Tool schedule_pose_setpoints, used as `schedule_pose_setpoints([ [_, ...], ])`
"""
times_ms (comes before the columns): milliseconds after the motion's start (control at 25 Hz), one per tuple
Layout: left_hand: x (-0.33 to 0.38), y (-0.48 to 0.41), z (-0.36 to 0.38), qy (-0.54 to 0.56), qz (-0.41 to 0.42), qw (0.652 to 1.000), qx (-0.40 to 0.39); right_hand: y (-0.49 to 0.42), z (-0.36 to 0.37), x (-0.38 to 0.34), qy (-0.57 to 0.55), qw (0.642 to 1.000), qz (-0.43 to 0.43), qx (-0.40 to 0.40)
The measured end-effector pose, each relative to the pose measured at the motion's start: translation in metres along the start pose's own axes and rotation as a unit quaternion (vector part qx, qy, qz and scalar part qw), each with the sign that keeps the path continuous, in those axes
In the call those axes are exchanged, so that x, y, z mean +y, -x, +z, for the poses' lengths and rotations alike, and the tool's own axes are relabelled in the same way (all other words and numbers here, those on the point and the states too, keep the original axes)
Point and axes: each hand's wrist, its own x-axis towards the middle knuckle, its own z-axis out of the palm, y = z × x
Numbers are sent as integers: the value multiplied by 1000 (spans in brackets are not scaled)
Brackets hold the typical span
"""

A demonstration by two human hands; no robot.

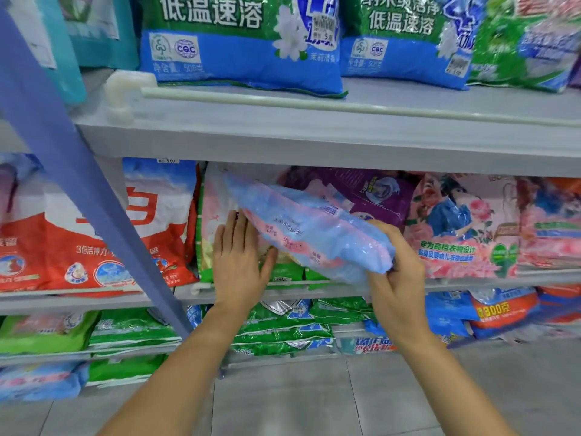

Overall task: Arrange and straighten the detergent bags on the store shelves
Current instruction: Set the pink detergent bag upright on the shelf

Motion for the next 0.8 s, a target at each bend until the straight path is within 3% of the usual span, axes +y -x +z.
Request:
schedule_pose_setpoints([
  [80, -1, 2, -8, 104, -22, 994, 15, 2, -10, -13, -51, 997, 55, 34],
  [200, 7, 15, -32, 298, -71, 951, 35, 1, -22, -27, -77, 991, 96, 51],
  [360, 37, 25, -87, 404, -8, 913, 51, -4, -35, -38, -74, 994, 84, -22],
  [400, 46, 21, -103, 403, 35, 914, 18, -7, -39, -44, -65, 994, 74, -49],
  [480, 61, 7, -128, 389, 100, 907, -126, -14, -47, -56, -22, 994, 45, -94],
  [560, 72, -4, -141, 385, 110, 883, -244, -21, -54, -74, 33, 992, 12, -120],
  [800, 95, -21, -173, 548, 97, 768, -319, -68, -77, -140, 143, 972, -110, -152],
])
